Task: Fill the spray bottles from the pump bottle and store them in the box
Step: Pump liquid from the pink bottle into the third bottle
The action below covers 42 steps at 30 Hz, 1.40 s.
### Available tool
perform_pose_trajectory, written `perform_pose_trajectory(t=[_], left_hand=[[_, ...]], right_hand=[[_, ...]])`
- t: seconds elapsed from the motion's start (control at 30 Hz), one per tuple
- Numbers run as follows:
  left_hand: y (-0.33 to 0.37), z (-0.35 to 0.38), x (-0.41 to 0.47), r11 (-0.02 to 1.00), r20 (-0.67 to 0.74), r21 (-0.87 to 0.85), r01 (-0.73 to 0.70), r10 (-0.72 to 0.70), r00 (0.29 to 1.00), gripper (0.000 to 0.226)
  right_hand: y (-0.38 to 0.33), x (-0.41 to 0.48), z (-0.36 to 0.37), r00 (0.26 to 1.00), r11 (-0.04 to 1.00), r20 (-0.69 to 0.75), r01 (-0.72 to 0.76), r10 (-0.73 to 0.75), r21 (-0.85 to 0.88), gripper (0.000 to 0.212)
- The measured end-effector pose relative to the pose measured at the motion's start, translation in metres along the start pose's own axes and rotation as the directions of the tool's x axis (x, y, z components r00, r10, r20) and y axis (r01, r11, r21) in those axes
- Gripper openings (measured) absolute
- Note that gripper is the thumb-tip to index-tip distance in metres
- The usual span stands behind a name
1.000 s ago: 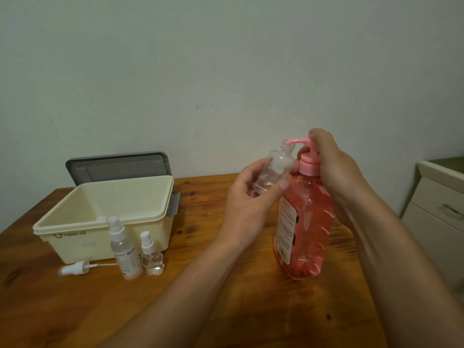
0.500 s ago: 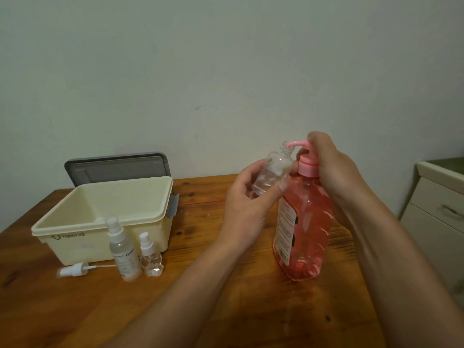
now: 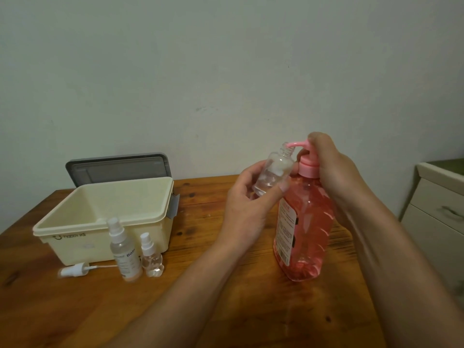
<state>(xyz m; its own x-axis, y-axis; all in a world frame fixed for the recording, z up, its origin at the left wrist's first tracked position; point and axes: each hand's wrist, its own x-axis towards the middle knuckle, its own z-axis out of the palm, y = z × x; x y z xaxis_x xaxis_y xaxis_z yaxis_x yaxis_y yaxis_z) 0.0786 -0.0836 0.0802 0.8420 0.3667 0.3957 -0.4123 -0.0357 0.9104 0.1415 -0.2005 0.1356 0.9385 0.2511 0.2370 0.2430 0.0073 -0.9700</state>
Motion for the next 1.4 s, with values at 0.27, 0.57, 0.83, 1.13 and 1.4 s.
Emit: perform_pose_trajectory(t=[0.27,0.57,0.83,1.13,1.4], left_hand=[[0.0006,0.0008,0.0007,1.000,0.007,0.011,-0.007,0.007,1.000,0.049],[-0.0003,-0.0008,0.0003,1.000,0.010,0.014,-0.001,0.000,1.000,0.050],[-0.0011,0.0020,0.0006,1.000,0.010,0.011,-0.011,0.011,1.000,0.049],[-0.0002,0.0001,-0.0004,1.000,0.009,0.015,-0.009,0.009,1.000,0.050],[-0.0013,0.0008,0.0011,1.000,0.005,0.009,-0.007,0.007,1.000,0.047]], right_hand=[[-0.0002,-0.0001,-0.0011,1.000,1.000,0.007,0.006,-0.006,-0.018,0.041],[0.0025,0.0021,-0.0006,1.000,1.000,0.016,0.004,-0.004,-0.014,0.044],[-0.0005,-0.0004,-0.0012,1.000,1.000,0.014,-0.001,0.001,-0.001,0.039],[0.0000,-0.0017,-0.0009,1.000,1.000,0.028,-0.008,0.008,0.029,0.042],[-0.0026,-0.0017,-0.0012,1.000,1.000,0.019,-0.013,0.012,0.025,0.034]])
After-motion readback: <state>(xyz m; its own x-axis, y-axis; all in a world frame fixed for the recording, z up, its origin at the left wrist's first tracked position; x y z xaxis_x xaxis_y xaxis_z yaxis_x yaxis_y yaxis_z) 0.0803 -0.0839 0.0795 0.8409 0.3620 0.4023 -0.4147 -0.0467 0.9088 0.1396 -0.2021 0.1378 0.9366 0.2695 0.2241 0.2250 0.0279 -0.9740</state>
